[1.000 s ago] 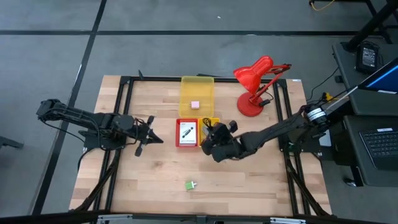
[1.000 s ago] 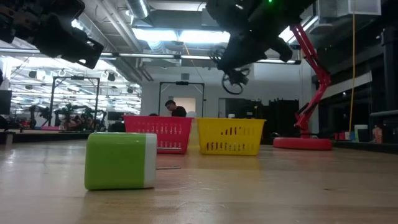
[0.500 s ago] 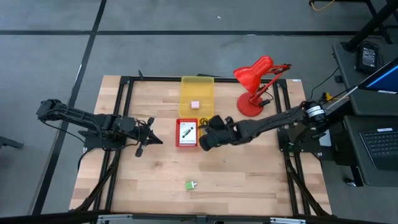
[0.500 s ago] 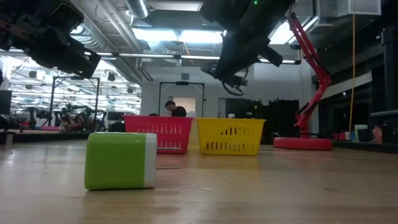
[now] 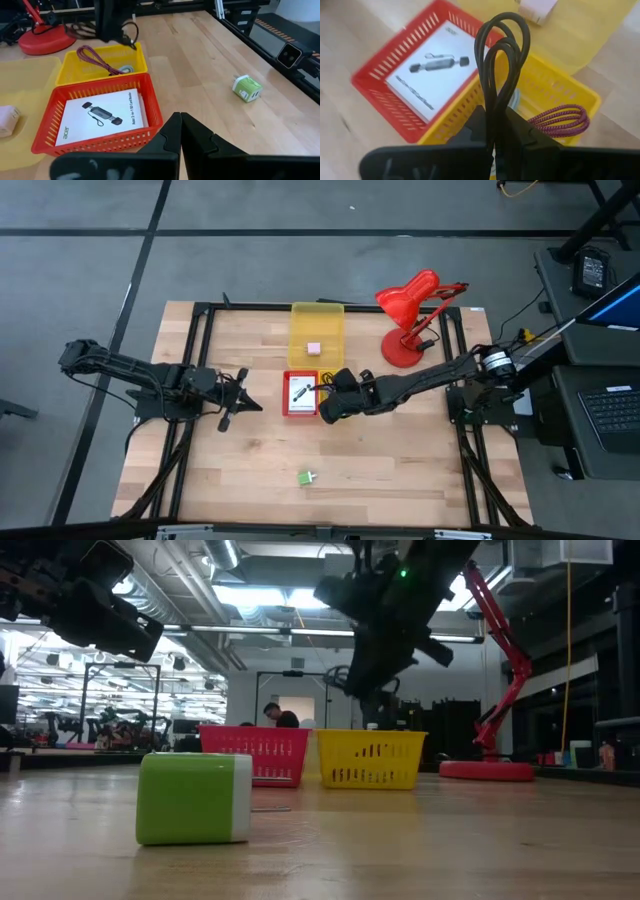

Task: Pick and place items into bin
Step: Put the black charger cable into the yellow bin, then put the green charger adapter into the transparent yellow container

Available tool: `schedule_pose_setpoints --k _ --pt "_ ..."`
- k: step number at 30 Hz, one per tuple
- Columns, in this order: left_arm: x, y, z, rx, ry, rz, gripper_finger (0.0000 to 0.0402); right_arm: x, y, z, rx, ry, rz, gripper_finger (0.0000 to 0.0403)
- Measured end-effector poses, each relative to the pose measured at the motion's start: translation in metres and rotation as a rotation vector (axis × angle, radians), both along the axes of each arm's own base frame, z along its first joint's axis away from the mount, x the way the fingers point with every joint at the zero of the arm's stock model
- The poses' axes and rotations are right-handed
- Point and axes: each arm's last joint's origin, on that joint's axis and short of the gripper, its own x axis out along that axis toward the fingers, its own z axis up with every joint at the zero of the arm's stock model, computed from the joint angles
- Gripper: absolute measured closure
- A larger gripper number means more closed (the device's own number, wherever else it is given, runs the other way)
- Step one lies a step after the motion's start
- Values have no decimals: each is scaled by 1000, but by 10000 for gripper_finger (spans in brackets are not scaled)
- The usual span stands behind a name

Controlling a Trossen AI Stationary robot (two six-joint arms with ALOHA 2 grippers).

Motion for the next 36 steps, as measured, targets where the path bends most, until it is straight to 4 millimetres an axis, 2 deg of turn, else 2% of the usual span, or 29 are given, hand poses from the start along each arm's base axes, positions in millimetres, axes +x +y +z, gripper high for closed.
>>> schedule_pose_setpoints --k 4,9,18,31,36 --pt "0 0 0 1 0 -1 400 4 -3 -11 7 21 -6 373" --pt "0 0 0 1 0 -1 400 6 -6 -12 57 25 10 364" --pt "0 0 0 -16 4 6 400 6 -6 -12 28 49 56 353" --pt "0 0 0 -23 6 8 400 6 -6 -12 2 71 98 287" --pt "0 0 0 -24 6 8 400 5 -6 -8 -13 75 124 278"
